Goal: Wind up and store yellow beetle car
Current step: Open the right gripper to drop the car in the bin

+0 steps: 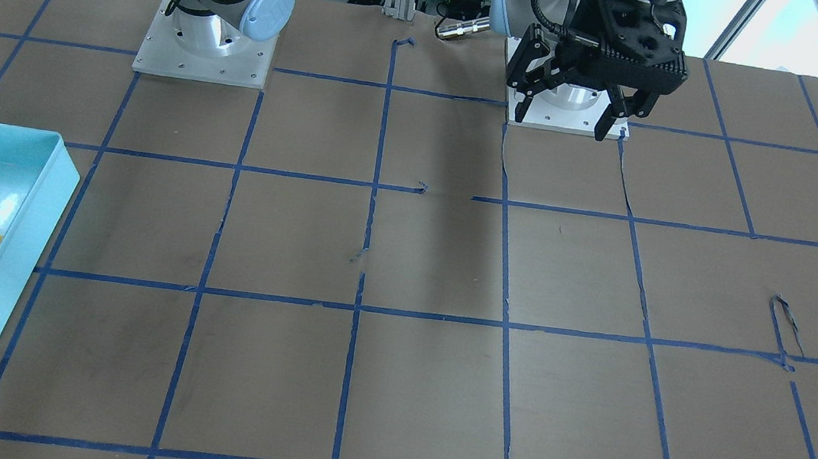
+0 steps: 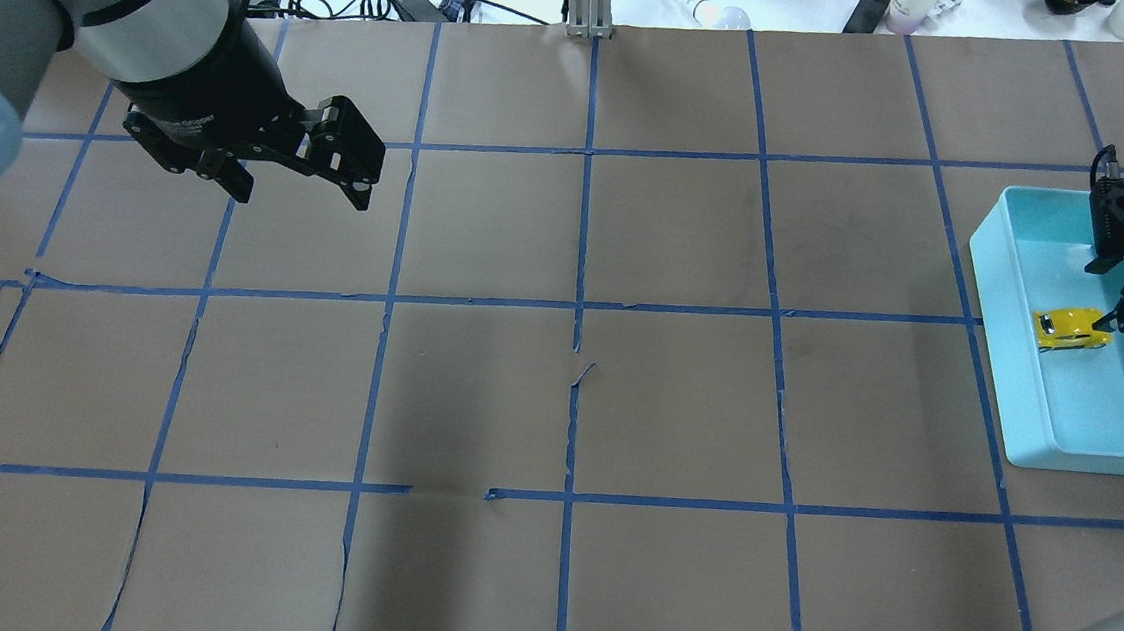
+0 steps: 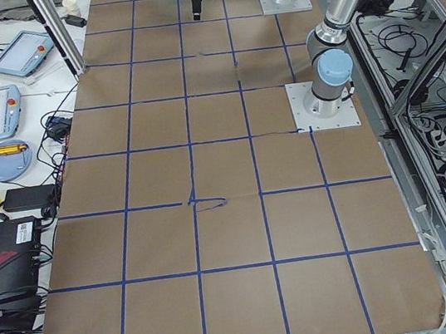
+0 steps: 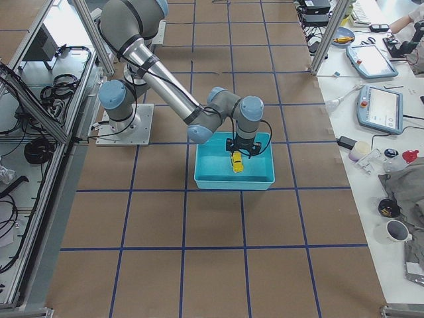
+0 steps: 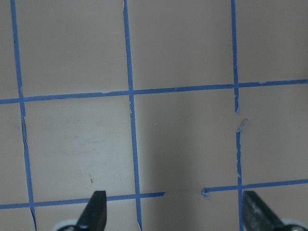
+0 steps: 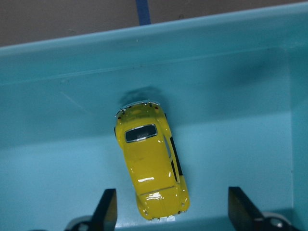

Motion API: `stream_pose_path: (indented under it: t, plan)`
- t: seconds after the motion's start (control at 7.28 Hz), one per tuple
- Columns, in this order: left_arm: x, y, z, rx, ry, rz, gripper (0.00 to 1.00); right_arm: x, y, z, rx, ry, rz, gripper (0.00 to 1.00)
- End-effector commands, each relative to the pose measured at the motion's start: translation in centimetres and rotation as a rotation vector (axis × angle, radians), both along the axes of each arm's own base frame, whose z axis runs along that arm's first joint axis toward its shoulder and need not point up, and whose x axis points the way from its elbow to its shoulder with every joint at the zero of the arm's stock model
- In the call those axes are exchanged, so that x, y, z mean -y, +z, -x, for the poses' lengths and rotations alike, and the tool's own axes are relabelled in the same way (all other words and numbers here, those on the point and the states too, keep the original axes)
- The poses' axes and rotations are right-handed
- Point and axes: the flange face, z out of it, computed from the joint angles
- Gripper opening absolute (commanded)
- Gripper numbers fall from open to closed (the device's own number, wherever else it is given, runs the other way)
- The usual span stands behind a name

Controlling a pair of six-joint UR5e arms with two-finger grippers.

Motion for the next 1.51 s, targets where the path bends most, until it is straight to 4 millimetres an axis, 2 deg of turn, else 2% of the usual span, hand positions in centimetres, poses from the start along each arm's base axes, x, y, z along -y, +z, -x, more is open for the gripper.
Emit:
stream_pose_path:
  t: [0.0, 0.14, 0.27, 0.41, 0.55, 0.69, 0.96, 1.1, 1.24, 1.37]
  plan:
    - [0.0, 0.0, 0.0, 0.002, 0.000, 0.000, 1.00, -1.0, 5.7, -0.8, -0.049, -0.080, 0.076, 0.99]
    - [0.0, 0.0, 0.0, 0.001, 0.000, 0.000, 1.00, -1.7, 7.9, -1.5, -0.057, -0.259, 0.098, 0.98]
    - [0.0, 0.0, 0.0, 0.001, 0.000, 0.000, 1.00, -2.6, 8.6, -2.2, -0.026, -0.430, 0.053, 0.98]
    - [0.0, 0.1, 0.0, 0.002, 0.000, 0.002, 1.00, -3.5, 10.5, -2.7, -0.029, -0.648, 0.072, 0.99]
    - [0.0, 0.0, 0.0, 0.002, 0.000, 0.000, 1.00, -5.2, 12.4, -3.5, -0.036, -0.854, 0.039, 1.00]
    - [0.0, 0.0, 0.0, 0.002, 0.000, 0.000, 1.00, -6.1, 13.9, -4.2, -0.035, -0.968, 0.042, 1.00]
    - [0.0, 0.0, 0.0, 0.004, 0.001, 0.000, 1.00, -8.3, 17.6, -6.0, -0.015, -1.176, 0.082, 1.00]
    - [0.0, 0.0, 0.0, 0.004, 0.001, 0.000, 1.00, -8.5, 18.0, -7.3, -0.013, -1.201, 0.069, 1.00]
    - [0.0, 0.0, 0.0, 0.004, 0.001, 0.000, 1.00, -7.9, 18.7, -9.4, -0.010, -1.177, 0.076, 1.00]
    - [0.0, 0.0, 0.0, 0.004, 0.001, 0.000, 1.00, -7.4, 19.2, -12.3, -0.007, -1.217, 0.054, 1.00]
